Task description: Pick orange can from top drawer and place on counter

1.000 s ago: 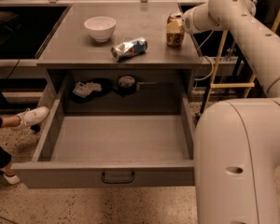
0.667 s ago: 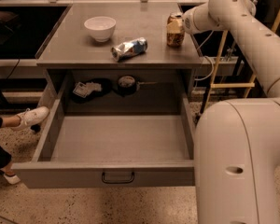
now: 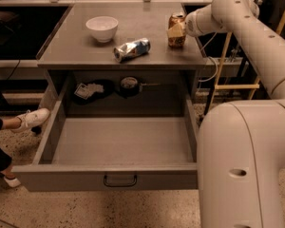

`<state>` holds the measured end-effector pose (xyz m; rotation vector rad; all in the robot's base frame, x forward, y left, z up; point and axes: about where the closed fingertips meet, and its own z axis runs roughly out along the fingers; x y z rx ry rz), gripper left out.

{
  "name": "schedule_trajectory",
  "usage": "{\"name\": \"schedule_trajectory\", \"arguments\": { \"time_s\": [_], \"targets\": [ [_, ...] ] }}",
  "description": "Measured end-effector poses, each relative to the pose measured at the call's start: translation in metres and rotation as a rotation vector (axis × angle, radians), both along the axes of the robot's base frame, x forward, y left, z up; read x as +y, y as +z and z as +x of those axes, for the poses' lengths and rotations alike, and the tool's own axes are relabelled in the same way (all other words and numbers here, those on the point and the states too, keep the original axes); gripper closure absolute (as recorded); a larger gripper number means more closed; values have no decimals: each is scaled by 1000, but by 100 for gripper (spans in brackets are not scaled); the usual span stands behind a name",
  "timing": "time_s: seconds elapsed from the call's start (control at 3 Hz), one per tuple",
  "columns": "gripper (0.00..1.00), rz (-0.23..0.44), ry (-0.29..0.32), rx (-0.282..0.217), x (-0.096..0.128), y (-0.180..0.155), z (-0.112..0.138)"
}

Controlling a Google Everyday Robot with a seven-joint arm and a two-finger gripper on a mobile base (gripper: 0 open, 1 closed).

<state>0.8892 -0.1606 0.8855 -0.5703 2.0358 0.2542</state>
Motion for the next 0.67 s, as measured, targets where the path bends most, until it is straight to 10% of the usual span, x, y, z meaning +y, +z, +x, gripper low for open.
{"name": "schedule_trajectory", "arguments": {
  "time_s": [0.67],
  "targets": [
    [0, 4, -3, 13, -2, -4, -4]
  ]
}}
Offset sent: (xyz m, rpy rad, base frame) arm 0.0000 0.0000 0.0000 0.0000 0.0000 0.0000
